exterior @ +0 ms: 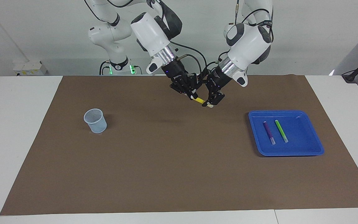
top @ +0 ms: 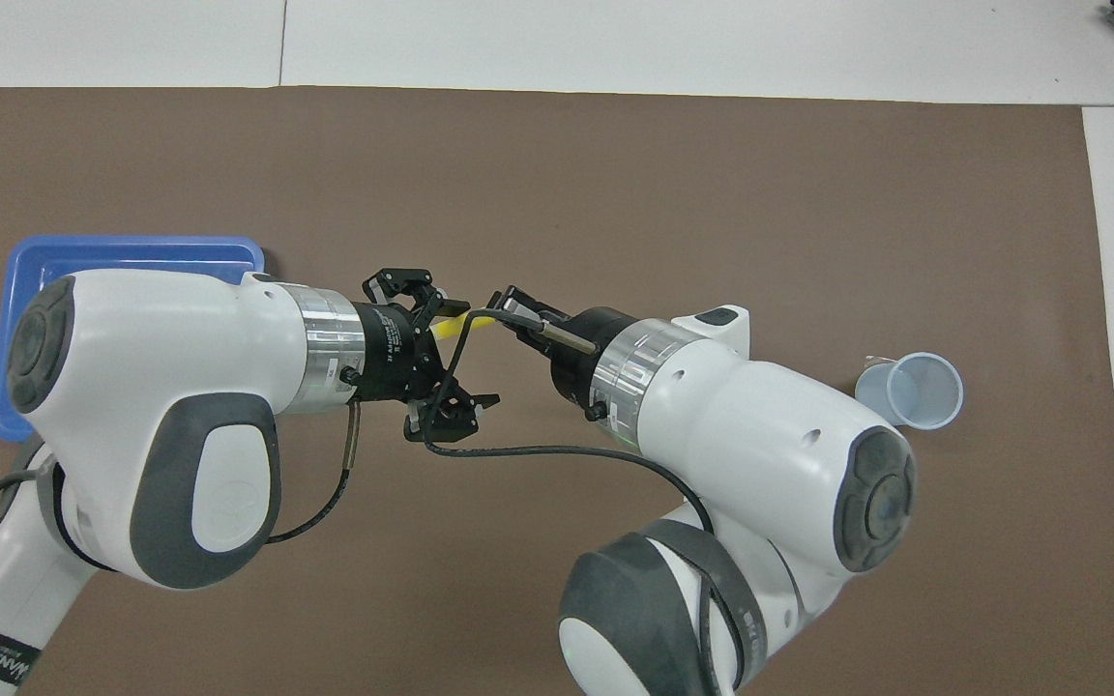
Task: Right arm passes pens to left for tray arrangement
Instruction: 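Grasp the yellow pen with the left gripper and open the right gripper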
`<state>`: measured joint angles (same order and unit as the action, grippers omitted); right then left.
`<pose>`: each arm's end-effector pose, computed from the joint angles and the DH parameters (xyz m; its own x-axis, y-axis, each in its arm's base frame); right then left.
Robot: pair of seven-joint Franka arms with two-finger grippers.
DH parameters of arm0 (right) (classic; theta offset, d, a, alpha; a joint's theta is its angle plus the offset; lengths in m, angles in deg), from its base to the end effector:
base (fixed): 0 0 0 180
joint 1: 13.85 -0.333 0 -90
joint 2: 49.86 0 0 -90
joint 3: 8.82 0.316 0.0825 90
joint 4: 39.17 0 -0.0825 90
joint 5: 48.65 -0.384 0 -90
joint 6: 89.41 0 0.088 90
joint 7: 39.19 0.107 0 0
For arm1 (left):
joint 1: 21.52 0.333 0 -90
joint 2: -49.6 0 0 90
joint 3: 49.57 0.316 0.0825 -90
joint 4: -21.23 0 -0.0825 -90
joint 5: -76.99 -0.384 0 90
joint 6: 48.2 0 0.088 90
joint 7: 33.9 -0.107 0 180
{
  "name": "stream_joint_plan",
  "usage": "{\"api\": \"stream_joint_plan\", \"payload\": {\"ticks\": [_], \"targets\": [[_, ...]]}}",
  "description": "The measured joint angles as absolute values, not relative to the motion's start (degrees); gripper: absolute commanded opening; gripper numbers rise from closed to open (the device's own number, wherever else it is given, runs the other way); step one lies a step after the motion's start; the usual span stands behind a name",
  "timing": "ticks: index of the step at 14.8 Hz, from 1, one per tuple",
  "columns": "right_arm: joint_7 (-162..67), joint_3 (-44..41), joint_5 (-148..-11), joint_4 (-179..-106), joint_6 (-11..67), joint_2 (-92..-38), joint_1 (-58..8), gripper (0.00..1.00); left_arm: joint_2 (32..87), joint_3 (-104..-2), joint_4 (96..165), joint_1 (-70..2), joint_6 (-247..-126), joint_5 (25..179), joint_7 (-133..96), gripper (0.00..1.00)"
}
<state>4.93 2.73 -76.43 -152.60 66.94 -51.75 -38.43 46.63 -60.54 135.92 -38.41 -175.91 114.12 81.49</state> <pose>0.5038 0.3443 0.5299 0.8433 -0.5273 0.1036 -0.3175 -0.6444 -0.6956 0.4943 -0.2842 0.5138 -0.2609 0.7797 -0.5692 0.9624 0.2565 -0.0897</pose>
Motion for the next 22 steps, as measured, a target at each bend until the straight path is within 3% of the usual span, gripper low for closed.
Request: {"api": "stream_joint_plan", "payload": {"ticks": [2,13,16,18,21,22], "targets": [[4.93,2.72,-76.43,-152.61,66.94,-51.75,-38.43,0.00,46.55,-60.42,135.92,-38.41,-176.06,114.12,81.59,0.86],[4.92,2.65,-76.43,-152.62,66.94,-51.80,-38.39,0.00,46.55,-60.56,136.42,-39.35,-181.10,114.12,81.90,0.84],[4.92,2.65,-76.43,-152.62,66.94,-51.80,-38.39,0.00,46.55,-60.60,136.44,-39.50,-181.38,114.13,81.91,0.74],[4.92,2.65,-76.43,-152.63,66.94,-51.80,-38.39,0.00,46.55,-60.59,136.44,-39.50,-181.40,114.13,81.91,0.54],[4.90,2.66,-76.43,-152.71,66.94,-51.82,-38.39,0.00,46.55,-60.44,136.45,-39.50,-181.89,114.12,81.91,0.00],[4.85,2.66,-76.43,-152.77,66.93,-51.81,-38.40,0.00,46.56,-60.37,136.45,-39.49,-182.17,114.12,81.91,0.00]]}}
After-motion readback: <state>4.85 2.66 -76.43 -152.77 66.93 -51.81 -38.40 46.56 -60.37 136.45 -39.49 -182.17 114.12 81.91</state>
